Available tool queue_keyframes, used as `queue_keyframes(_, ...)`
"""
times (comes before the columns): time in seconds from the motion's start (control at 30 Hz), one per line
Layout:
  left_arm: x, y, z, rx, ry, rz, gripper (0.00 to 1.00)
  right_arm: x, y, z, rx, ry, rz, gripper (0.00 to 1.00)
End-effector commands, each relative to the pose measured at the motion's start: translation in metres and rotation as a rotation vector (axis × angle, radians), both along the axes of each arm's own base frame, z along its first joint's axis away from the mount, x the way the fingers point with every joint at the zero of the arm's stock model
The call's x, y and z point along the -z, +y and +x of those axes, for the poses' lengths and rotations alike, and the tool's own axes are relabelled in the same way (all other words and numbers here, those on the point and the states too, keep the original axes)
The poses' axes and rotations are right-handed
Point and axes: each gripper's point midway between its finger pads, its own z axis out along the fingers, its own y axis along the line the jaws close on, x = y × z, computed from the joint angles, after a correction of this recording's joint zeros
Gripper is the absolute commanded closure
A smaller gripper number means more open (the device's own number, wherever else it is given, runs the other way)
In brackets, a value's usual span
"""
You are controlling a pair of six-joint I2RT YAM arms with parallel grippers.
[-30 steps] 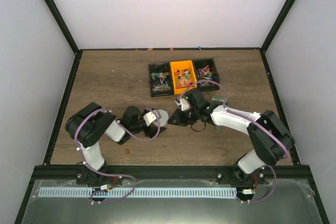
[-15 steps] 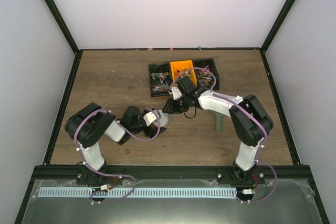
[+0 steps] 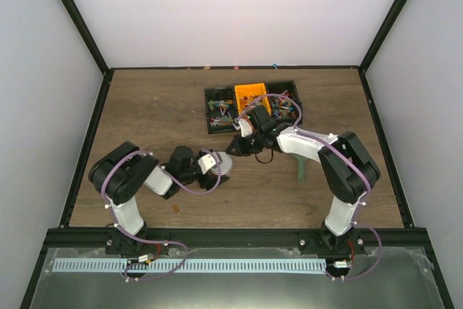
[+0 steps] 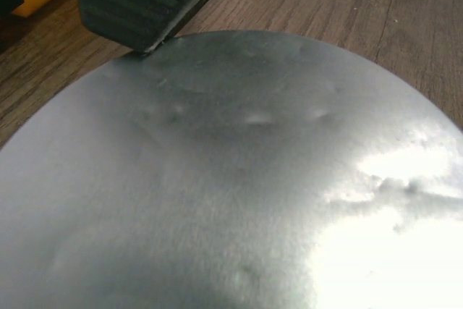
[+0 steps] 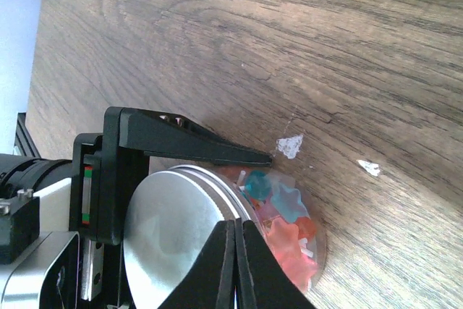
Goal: Pack the candies
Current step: Screw the bottle lid onto the packing bottle.
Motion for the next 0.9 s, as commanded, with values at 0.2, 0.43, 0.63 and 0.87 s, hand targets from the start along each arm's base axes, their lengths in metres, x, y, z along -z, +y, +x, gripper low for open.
queue_keyframes(0.2, 0.008, -0.003, -0.004, 0.017, 0.036, 0.01, 0.1, 0.016, -0.008, -0.06, -0.075, 0.156, 0.043, 0.99)
queue_keyframes(0.43, 0.008, -0.005, -0.004, 0.016, 0.044, -0.002, 0.1, 0.014, -0.014, -0.099, -0.11, 0.187, 0.043, 0.99)
queue_keyframes(0.63, 0.013, -0.004, -0.007, 0.026, 0.06, 0.013, 0.1, 0.0, -0.019, -0.101, -0.084, 0.17, 0.069, 0.99)
queue_keyframes(0.87, 0.012, -0.003, -0.013, 0.047, 0.056, 0.02, 0.1, -0.031, -0.031, -0.043, 0.017, 0.024, 0.047, 0.89)
